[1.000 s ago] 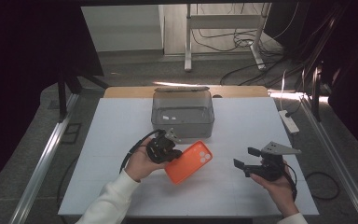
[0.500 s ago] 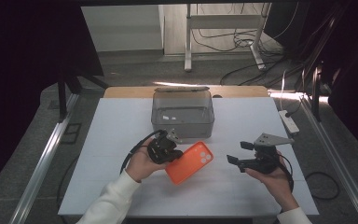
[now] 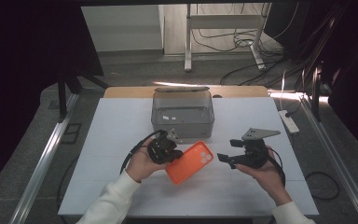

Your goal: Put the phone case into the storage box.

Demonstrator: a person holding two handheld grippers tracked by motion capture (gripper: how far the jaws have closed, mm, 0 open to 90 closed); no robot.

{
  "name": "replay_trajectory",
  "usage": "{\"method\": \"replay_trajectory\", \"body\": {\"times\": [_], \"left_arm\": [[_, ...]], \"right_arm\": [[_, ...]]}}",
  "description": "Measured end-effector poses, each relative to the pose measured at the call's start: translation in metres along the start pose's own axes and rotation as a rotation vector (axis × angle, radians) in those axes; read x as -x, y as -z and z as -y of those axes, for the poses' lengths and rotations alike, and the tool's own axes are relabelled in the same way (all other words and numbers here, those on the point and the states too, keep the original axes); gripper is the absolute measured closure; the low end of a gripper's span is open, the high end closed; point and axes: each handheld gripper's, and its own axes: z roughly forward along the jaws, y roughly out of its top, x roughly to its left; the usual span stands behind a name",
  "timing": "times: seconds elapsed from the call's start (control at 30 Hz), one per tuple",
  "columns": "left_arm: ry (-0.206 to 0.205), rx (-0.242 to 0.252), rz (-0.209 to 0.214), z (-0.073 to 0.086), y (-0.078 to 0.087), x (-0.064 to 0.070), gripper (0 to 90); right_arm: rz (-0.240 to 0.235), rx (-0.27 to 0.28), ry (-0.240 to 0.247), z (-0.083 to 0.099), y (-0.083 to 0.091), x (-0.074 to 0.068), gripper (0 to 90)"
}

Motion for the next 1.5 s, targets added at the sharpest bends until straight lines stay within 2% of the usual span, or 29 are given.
{"method": "replay_trajectory", "body": {"times": [0.47, 1.1, 1.23, 1.33, 1.5], "left_arm": [[-0.011, 0.004, 0.002, -0.001, -0.001, 0.003, 88.7], [-0.028, 0.017, 0.000, -0.003, 0.001, 0.006, 88.6], [-0.030, 0.019, -0.002, -0.003, 0.001, 0.007, 88.6], [-0.035, 0.025, -0.005, -0.004, 0.002, 0.008, 88.6], [-0.035, 0.036, -0.019, -0.004, 0.005, 0.009, 88.3]], "right_arm": [[-0.046, -0.038, 0.000, -0.010, -0.020, -0.008, 20.8], [-0.072, -0.097, -0.017, -0.013, -0.045, -0.013, 23.3], [-0.073, -0.104, -0.025, -0.012, -0.050, -0.013, 26.9], [-0.079, -0.107, -0.039, -0.013, -0.052, -0.012, 33.2], [-0.117, -0.110, -0.086, -0.013, -0.054, -0.010, 46.6]]}}
